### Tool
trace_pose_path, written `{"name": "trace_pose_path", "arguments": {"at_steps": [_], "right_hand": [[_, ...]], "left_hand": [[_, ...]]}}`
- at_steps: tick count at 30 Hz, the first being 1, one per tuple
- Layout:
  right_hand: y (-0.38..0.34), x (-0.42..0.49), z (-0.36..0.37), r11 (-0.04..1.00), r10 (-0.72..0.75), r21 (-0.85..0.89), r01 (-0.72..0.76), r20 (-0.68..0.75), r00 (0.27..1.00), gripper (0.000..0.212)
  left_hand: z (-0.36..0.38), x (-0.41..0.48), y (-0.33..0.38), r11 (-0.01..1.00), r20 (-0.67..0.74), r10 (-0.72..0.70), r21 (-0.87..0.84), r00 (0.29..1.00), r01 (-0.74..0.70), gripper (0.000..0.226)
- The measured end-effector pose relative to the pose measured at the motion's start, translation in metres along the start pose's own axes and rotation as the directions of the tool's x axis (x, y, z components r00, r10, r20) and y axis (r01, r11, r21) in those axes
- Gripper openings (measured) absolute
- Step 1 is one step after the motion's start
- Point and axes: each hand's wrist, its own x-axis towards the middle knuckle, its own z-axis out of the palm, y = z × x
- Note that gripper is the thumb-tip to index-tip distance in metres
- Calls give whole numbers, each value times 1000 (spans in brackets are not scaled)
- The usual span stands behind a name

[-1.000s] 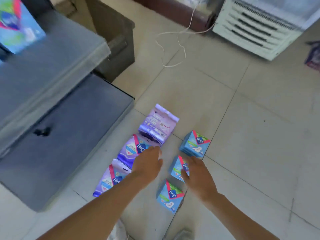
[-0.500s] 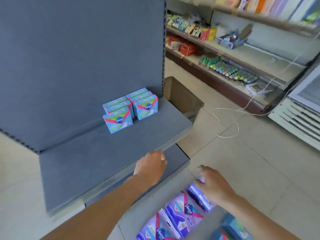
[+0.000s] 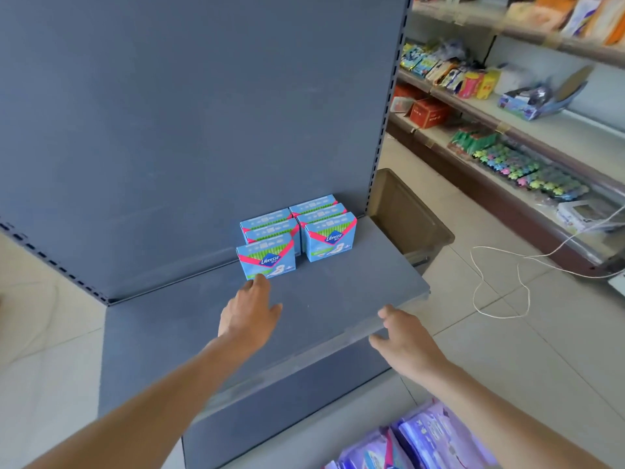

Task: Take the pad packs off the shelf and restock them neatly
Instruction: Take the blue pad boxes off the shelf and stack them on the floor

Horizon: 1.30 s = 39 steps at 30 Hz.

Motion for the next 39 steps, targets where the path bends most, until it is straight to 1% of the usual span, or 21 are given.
{"name": "trace_pose_path", "arguments": {"at_steps": [3,6,11,13,15,17,18,19,21,22,24,25,26,27,29,31,33,36,37,39], "right_hand": [[-7,34,-8,999,20,28,-19,-40,999,30],[-21,62,-13,996,54,73,-50,-66,996,43],[-47,105,-9,992,74,109,-62,-105,992,53],[-55,123,-5,992,76,113,-62,-124,989,54],[-65,140,-3,989,88,131,-68,-153,984,56],[-73,155,-6,986,90,159,-56,-216,972,60],[-76,162,-9,984,83,174,-39,-253,964,65],[-78,170,-11,980,78,196,-23,-282,956,74],[-80,187,-12,965,94,262,-13,-297,950,100],[-80,197,-12,955,111,297,-22,-287,952,110],[-79,212,-6,942,152,329,-65,-248,957,119],[-79,216,-2,945,166,316,-87,-231,959,120],[-78,219,3,954,170,283,-99,-240,956,117],[-77,220,8,966,164,241,-96,-279,946,110],[-75,218,16,981,135,179,-70,-378,916,84],[-74,215,18,983,136,170,-68,-426,894,63],[-71,211,18,978,158,194,-81,-424,892,57],[-61,199,16,936,167,351,-28,-373,913,53],[-57,194,16,900,167,436,-4,-336,927,49],[-53,180,16,790,179,613,19,-259,949,48]], "left_hand": [[-1,20,2,1000,-38,1,9,999,0,39],[-1,41,0,1000,-81,-1,28,997,4,46],[-1,86,-14,999,-209,-38,-31,977,32,49],[1,103,-24,998,-205,-61,-37,977,54,52],[4,117,-36,995,-160,-89,-59,983,80,57],[10,128,-46,995,-123,-69,-74,990,60,60],[13,133,-50,996,-110,-53,-81,993,44,61],[17,137,-54,995,-99,-42,-92,994,32,59],[20,143,-61,990,-91,-34,-142,995,21,54],[20,145,-64,984,-91,-32,-177,995,16,50],[17,150,-69,969,-75,-17,-247,997,-2,45],[16,152,-72,960,-63,-2,-278,998,-15,45],[15,154,-75,953,-55,16,-300,998,-32,45],[15,156,-77,948,-48,35,-315,998,-48,45],[15,160,-82,935,-38,55,-349,998,-65,45],[18,162,-88,913,-29,53,-404,998,-60,45],[20,163,-93,879,-14,43,-474,999,-44,44],[18,163,-97,820,60,78,-572,995,-30,41],[16,162,-99,795,102,111,-606,989,-27,40],[10,155,-100,751,187,204,-660,961,-31,43]]}}
